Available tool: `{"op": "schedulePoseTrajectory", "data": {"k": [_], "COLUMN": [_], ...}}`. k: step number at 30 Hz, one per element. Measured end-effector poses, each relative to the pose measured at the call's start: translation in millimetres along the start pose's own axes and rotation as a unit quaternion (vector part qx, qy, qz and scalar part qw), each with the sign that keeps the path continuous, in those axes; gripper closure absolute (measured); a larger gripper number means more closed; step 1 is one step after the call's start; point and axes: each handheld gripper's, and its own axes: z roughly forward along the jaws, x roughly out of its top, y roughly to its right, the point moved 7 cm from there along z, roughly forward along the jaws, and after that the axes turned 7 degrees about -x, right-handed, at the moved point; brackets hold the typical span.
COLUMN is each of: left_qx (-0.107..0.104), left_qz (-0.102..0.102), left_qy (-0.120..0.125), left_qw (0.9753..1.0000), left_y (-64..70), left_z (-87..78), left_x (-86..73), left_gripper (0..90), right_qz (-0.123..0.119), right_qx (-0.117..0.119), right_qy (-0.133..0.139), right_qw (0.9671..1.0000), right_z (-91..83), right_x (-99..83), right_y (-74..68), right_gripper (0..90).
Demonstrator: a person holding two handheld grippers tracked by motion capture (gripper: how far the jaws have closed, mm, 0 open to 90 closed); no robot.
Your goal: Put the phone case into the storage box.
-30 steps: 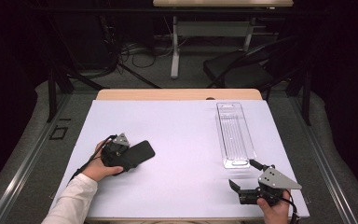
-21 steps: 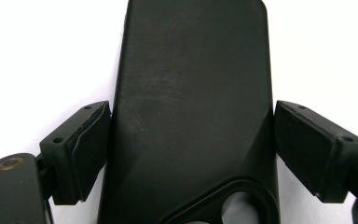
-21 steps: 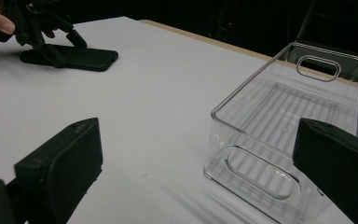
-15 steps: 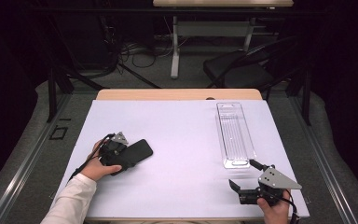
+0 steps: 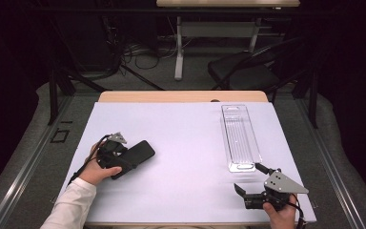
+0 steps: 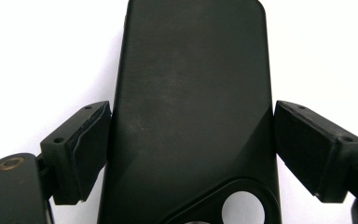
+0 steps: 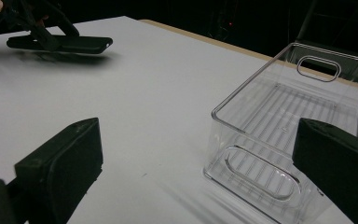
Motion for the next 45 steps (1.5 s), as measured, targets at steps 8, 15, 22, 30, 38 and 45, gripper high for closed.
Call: {"op": "schedulePoseTrajectory", "data": {"k": [8, 15, 22, 30, 38, 45], "left_qx": [0.005, 0.015, 0.005, -0.009, -0.022, -0.027], "left_qz": [-0.011, 0.001, 0.019, 0.031, 0.042, 0.062], "left_qy": [0.006, -0.001, -0.007, -0.008, -0.005, -0.008], "left_qw": [0.9999, 0.9999, 0.9998, 0.9995, 0.9989, 0.9977], "left_y": [2.4, 15.5, 39.4, 62.8, 75.6, 90.3], "left_z": [-8.7, -17.6, -22.1, -22.3, -19.3, -13.6], "left_x": [3.1, 16.5, 36.8, 59.3, 80.0, 95.4], "left_gripper": [14.2, 14.2, 14.2, 14.3, 14.3, 14.3], "right_qz": [0.0, 0.0, 0.001, 0.002, 0.002, 0.003], "right_qx": [0.004, 0.004, 0.003, 0.002, 0.003, 0.003], "right_qy": [-0.005, -0.006, -0.009, -0.011, -0.012, -0.011], "right_qw": [1.0, 1.0, 1.0, 0.9999, 0.9999, 0.9999], "right_z": [1.0, 2.2, 2.4, 3.2, 3.3, 3.2], "right_x": [-1.0, -1.2, -1.7, -2.4, -2.6, -2.6], "right_y": [-1.0, -1.5, -1.5, -1.7, -1.5, -1.6], "right_gripper": [1.3, 1.3, 1.3, 1.3, 1.3, 1.3]}}
